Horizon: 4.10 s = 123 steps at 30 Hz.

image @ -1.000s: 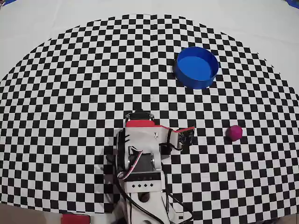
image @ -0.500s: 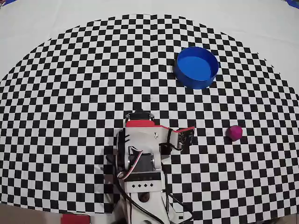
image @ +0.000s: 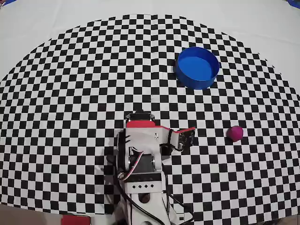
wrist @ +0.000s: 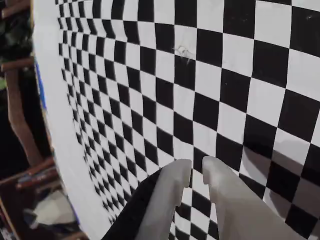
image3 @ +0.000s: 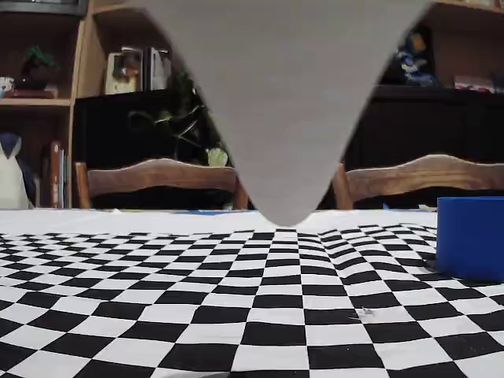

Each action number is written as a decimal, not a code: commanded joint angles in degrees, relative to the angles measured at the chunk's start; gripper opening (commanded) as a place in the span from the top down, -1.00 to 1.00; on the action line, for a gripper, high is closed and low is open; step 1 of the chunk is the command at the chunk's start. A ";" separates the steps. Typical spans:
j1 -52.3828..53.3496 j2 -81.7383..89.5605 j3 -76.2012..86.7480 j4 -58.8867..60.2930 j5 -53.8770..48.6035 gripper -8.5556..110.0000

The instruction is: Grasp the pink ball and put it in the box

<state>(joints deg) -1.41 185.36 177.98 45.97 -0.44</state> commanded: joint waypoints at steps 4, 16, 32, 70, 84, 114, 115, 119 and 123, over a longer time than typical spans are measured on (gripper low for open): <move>0.44 0.97 0.44 0.00 0.53 0.85; 0.44 0.97 0.44 0.00 0.53 0.85; 0.44 0.97 0.44 0.00 0.53 0.85; 0.44 -4.66 0.44 -32.17 -0.09 0.85; 0.79 -4.92 0.35 -41.40 -2.90 0.85; 1.58 -5.54 0.35 -37.97 -84.55 0.85; 1.58 -5.54 0.35 -38.14 -86.22 0.85; 1.14 -5.45 0.35 -39.29 -87.89 0.84; 1.32 -5.54 0.35 -39.29 -87.89 0.84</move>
<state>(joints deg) -0.44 180.00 177.98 7.65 -87.71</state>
